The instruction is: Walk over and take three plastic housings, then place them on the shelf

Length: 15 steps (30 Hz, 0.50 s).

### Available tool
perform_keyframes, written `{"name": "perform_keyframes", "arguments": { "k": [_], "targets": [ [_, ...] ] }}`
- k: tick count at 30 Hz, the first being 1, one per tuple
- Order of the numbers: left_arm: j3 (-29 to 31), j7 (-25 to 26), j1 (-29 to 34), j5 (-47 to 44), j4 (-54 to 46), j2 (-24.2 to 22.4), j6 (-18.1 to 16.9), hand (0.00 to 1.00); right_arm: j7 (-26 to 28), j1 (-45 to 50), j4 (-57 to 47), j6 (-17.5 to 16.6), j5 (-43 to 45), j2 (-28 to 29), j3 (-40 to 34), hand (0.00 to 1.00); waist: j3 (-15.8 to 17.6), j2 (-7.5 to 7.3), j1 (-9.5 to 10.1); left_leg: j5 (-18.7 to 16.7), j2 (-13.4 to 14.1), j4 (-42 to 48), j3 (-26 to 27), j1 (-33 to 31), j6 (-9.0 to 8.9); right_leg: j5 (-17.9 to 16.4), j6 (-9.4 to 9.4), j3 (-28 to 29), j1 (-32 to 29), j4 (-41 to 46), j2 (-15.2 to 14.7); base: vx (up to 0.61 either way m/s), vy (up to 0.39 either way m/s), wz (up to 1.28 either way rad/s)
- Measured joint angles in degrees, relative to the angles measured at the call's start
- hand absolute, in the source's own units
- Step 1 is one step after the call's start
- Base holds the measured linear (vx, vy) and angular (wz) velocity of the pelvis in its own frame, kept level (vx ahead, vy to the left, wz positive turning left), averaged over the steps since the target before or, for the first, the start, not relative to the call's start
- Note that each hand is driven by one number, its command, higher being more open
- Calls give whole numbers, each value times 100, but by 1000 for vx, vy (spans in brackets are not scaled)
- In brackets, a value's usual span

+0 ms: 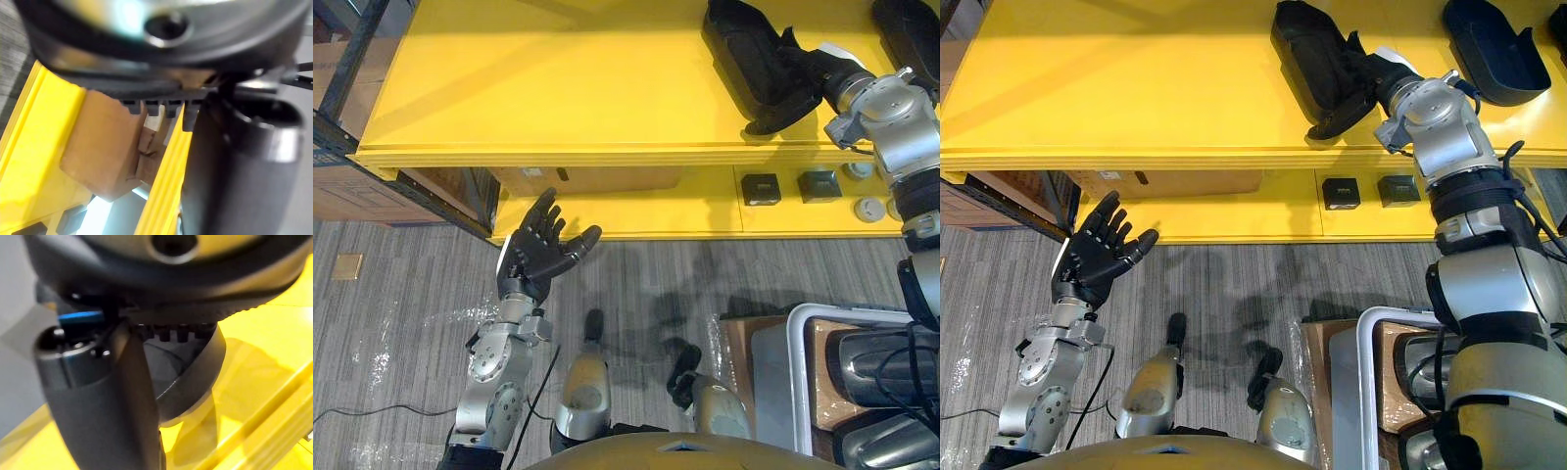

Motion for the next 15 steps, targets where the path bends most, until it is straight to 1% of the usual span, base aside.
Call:
{"name": "perform_keyframes", "arguments": {
  "k": [2, 5, 10, 11, 15],
  "targets": [
    [0, 3, 0, 0, 0, 56, 0, 100, -105, -74, 76, -119, -44, 0, 0, 100, 44, -41, 22, 1, -2, 1, -10, -28, -2, -46, -11, -3, -51, 75, -8, 7, -11, 2],
    [-1, 6, 1, -1, 2, 81, 0, 100, -244, -161, 106, -208, -143, 0, 10, 100, 62, -60, 42, 16, -1, 25, -32, -123, -16, -83, -24, -8, -159, 156, -22, 7, -18, 4],
    [-6, 11, -15, -3, 2, 81, -3, 100, -581, -183, 257, -189, -177, 1, 103, 100, 97, -54, 42, 29, -5, 47, -83, -161, -13, -206, -28, -52, -220, 328, -79, 5, -29, 5],
    [-6, 12, -26, -4, 2, 81, -13, 100, -710, -227, 325, -162, -163, 3, 103, 0, 151, -39, 43, 29, -6, 53, -85, -161, -13, -232, -34, -50, -243, 391, -96, 0, 0, 0],
    [-75, 33, -42, -158, 2, 79, -16, 100, -917, -376, 417, -143, -175, 4, 80, 0, 270, 35, 32, 31, -10, 57, -82, -187, -16, -251, -55, -27, -320, 471, -102, 0, 0, 0]
  ]
}}
